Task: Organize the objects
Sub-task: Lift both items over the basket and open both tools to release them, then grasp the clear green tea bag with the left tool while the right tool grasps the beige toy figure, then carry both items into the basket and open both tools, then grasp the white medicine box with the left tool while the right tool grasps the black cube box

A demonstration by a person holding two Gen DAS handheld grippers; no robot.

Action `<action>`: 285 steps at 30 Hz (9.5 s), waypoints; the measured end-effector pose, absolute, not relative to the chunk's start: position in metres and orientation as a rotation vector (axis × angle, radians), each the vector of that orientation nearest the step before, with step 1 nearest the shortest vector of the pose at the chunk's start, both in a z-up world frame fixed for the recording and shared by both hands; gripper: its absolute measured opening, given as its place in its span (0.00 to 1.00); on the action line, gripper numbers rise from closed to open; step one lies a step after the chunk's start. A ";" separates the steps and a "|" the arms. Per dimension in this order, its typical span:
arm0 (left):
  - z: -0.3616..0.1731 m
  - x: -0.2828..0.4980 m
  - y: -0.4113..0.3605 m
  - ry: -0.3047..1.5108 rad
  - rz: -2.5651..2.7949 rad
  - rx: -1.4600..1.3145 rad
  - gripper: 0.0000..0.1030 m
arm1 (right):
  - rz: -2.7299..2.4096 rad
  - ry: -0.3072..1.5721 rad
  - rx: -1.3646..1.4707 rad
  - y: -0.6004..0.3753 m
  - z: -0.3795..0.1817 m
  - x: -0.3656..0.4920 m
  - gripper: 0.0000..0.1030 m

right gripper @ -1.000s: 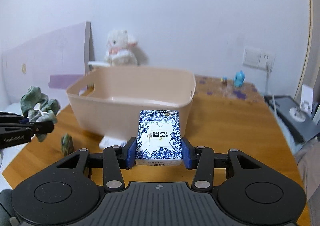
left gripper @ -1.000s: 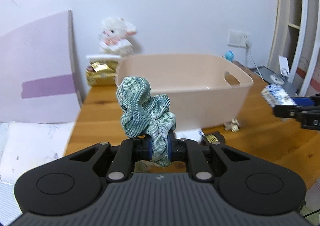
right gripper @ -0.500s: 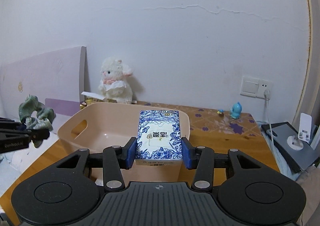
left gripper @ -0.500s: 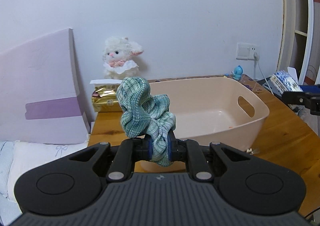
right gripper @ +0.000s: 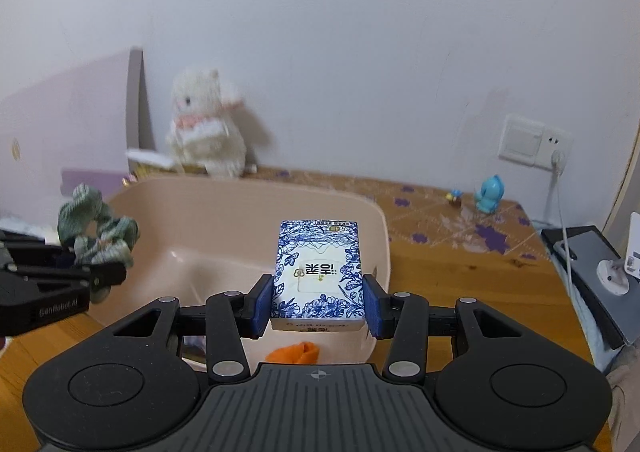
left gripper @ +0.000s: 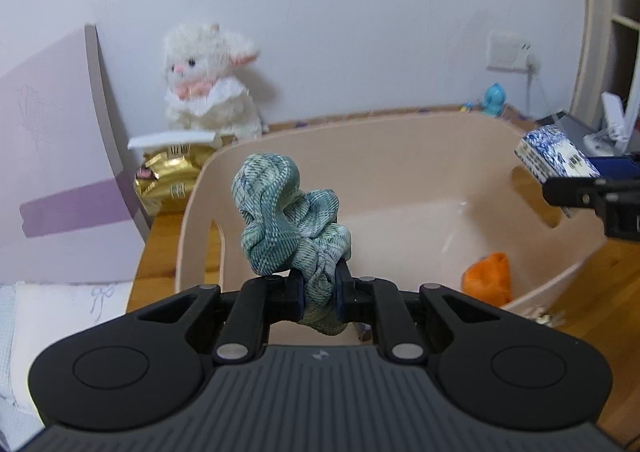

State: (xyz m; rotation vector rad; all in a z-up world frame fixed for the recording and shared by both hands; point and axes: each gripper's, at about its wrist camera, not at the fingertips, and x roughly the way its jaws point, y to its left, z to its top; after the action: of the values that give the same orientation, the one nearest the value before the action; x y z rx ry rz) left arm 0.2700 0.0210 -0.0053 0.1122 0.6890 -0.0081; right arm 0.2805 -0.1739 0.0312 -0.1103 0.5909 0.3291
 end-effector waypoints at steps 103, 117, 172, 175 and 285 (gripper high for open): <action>-0.076 0.165 0.050 0.781 0.003 -0.002 0.33 | 0.253 0.788 -0.085 -0.177 -0.061 0.218 0.35; -0.031 0.130 0.030 0.669 -0.013 0.035 0.33 | 0.247 0.649 -0.065 -0.187 -0.001 0.156 0.35; -0.028 0.293 0.003 0.658 -0.044 0.138 0.40 | 0.312 0.613 -0.085 -0.151 0.014 0.295 0.49; -0.022 0.286 0.002 0.631 -0.034 0.151 0.71 | 0.296 0.585 -0.092 -0.149 0.019 0.290 0.64; -0.085 0.230 -0.026 0.851 -0.020 -0.005 0.33 | 0.306 0.805 -0.122 -0.174 -0.068 0.229 0.40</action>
State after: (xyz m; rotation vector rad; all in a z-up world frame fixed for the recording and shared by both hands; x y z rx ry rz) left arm 0.2300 -0.0255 -0.0852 -0.0045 0.8509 -0.0201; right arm 0.2294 -0.1743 -0.0680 -0.1222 0.8055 0.3063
